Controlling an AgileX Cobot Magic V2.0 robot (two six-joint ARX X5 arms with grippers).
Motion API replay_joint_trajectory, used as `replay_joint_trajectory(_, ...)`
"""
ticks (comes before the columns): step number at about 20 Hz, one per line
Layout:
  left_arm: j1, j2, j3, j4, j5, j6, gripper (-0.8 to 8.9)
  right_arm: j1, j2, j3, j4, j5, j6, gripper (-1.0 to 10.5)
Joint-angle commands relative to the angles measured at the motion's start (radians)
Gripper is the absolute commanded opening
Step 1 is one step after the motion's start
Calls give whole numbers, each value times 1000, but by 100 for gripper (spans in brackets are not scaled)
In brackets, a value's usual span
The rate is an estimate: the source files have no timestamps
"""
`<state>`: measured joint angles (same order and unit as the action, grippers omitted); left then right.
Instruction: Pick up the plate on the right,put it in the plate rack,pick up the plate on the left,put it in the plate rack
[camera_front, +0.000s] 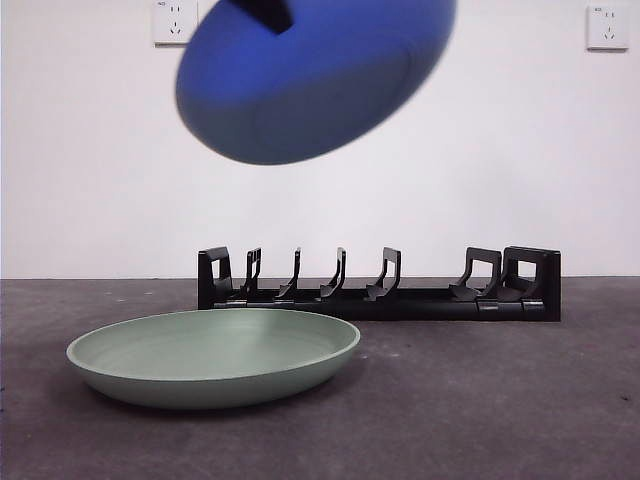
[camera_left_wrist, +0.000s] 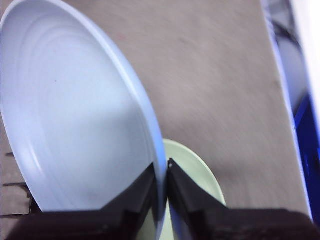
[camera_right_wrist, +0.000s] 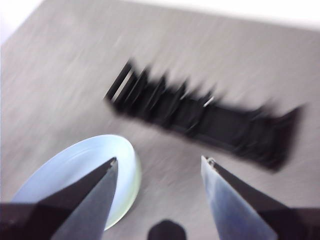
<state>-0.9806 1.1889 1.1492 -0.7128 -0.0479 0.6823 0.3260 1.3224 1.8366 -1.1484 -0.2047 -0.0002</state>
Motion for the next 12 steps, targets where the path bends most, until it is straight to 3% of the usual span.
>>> replay_joint_trajectory(1, 63, -5, -1, 134, 70, -164, -8, 0, -47, -2, -11, 49, -12, 286)
replay_joint_trajectory(6, 232, 5, -1, 467, 191, -446, -9, 0, -144, -2, -99, 64, -29, 285)
replay_joint_trajectory(12, 416, 122, -1, 706, 356, -640, -9, 1, -183, -3, -201, 59, -39, 285)
